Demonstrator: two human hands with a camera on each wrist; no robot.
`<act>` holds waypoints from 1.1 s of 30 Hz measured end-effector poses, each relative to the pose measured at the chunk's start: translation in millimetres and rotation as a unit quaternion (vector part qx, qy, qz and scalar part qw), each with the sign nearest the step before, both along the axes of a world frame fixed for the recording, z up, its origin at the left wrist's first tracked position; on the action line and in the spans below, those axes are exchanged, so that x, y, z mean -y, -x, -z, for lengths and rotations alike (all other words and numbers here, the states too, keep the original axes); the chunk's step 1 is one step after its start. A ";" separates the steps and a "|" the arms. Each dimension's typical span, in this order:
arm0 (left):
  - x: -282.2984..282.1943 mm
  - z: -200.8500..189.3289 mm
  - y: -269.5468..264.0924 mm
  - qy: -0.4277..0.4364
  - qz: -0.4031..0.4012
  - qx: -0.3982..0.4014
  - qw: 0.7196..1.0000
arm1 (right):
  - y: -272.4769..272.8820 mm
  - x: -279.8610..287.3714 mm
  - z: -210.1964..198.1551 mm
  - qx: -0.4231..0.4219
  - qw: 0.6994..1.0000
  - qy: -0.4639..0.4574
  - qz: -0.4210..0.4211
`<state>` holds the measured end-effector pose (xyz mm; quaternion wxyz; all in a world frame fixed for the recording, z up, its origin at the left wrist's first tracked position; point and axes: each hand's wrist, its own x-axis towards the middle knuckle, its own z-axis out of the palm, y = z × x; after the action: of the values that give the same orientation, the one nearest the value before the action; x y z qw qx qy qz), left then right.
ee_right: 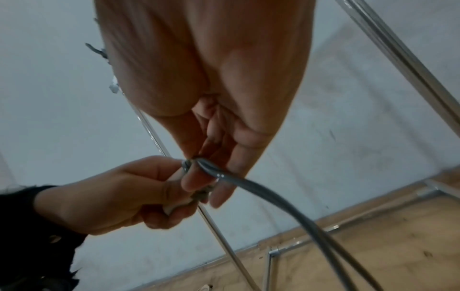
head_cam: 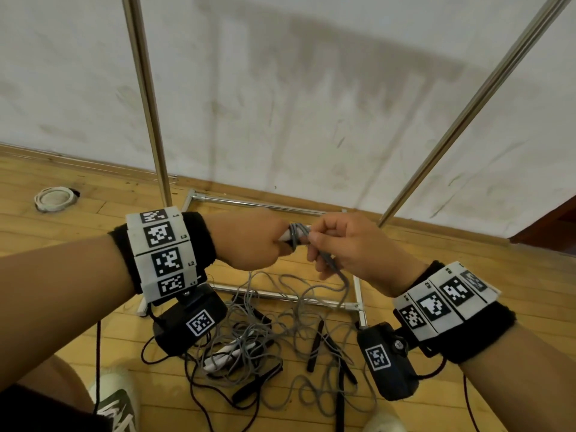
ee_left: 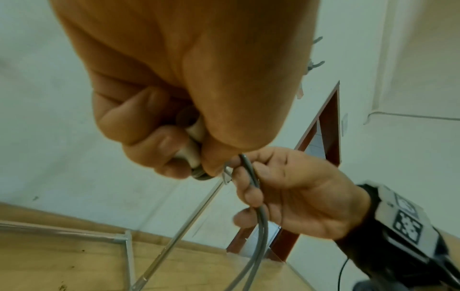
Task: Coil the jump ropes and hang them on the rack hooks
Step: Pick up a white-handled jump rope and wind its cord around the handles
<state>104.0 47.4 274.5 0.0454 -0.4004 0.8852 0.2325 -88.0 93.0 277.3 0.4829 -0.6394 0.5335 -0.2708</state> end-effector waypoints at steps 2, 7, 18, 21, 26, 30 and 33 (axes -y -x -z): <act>3.4 -2.5 -2.6 0.010 -0.019 -0.044 0.999 | -1.4 -2.1 2.7 0.040 0.999 -0.004 0.010; 2.5 -2.4 -4.3 0.003 -0.035 -0.094 0.995 | -1.4 -8.5 11.6 0.058 0.997 0.020 0.040; -12.5 -22.4 -4.3 -0.037 -0.008 -0.187 0.982 | 16.3 -22.3 14.1 0.056 0.998 -0.014 -0.020; -15.6 -28.1 -2.6 -0.045 -0.005 -0.191 0.981 | 23.4 -24.2 14.3 0.110 0.993 -0.034 -0.024; -17.7 -34.6 -1.4 -0.051 -0.009 -0.200 0.978 | 25.6 -23.4 13.4 0.096 0.995 0.016 -0.024; -16.7 -42.2 -3.8 -0.065 -0.024 -0.233 0.970 | 25.7 -19.5 15.8 -0.021 0.993 0.098 -0.059; -17.1 -45.2 -5.5 -0.081 -0.019 -0.236 0.968 | 26.5 -14.7 19.7 -0.046 0.990 0.118 -0.062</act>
<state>109.5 64.5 319.6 -0.1367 -0.3462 0.8413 0.3921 -114.5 107.7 257.6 0.3947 -0.7358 0.4787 -0.2713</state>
